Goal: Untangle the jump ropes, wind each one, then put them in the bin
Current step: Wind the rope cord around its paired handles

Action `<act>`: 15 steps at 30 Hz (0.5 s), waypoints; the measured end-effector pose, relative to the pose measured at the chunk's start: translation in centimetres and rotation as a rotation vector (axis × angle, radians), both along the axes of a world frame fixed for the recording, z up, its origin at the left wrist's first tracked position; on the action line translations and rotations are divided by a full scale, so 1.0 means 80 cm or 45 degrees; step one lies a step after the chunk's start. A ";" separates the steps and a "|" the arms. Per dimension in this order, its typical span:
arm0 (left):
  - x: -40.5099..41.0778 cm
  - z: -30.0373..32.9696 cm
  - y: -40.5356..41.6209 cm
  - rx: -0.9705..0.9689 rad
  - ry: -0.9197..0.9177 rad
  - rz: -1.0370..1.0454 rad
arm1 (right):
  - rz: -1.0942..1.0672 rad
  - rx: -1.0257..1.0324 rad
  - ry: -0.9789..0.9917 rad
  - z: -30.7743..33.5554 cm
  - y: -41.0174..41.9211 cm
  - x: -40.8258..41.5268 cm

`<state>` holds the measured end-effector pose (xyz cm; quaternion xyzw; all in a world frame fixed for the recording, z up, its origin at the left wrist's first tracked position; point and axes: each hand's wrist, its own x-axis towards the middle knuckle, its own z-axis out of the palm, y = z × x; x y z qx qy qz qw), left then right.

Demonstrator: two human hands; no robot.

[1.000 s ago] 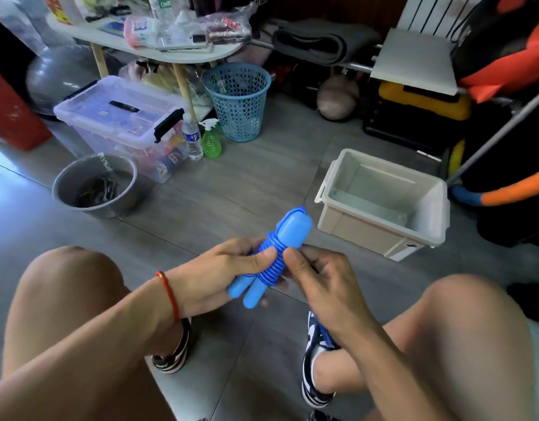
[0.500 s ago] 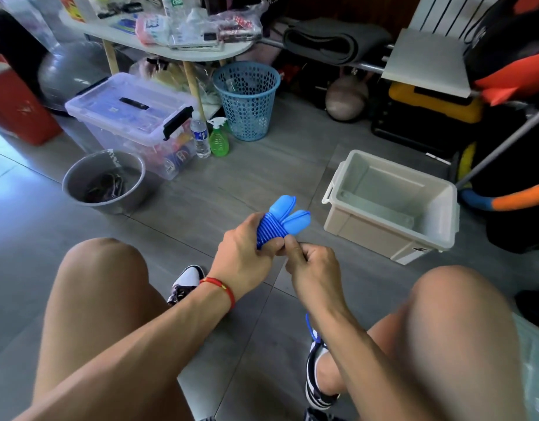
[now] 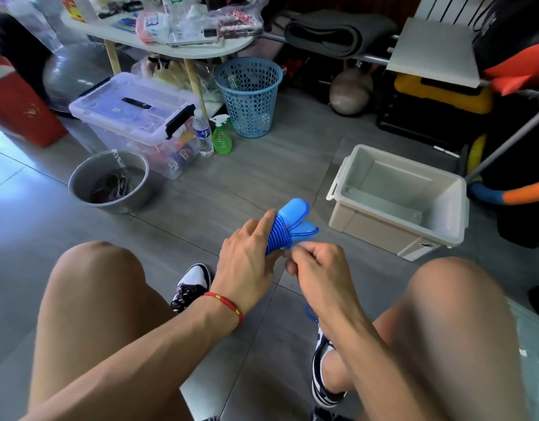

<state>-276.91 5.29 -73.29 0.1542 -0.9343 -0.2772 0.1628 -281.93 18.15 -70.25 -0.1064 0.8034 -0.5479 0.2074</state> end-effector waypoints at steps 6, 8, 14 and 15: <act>0.008 -0.001 0.008 0.119 0.096 -0.186 | -0.166 -0.151 -0.120 -0.001 0.001 -0.010; 0.011 0.008 0.009 0.214 0.168 -0.250 | -0.144 -0.143 -0.136 0.002 0.004 -0.012; 0.004 0.039 -0.020 1.247 0.102 -0.118 | 0.082 -0.371 -0.009 0.008 0.012 -0.019; 0.004 0.042 -0.023 1.388 -0.026 -0.166 | 0.131 -0.407 -0.015 0.009 0.012 -0.019</act>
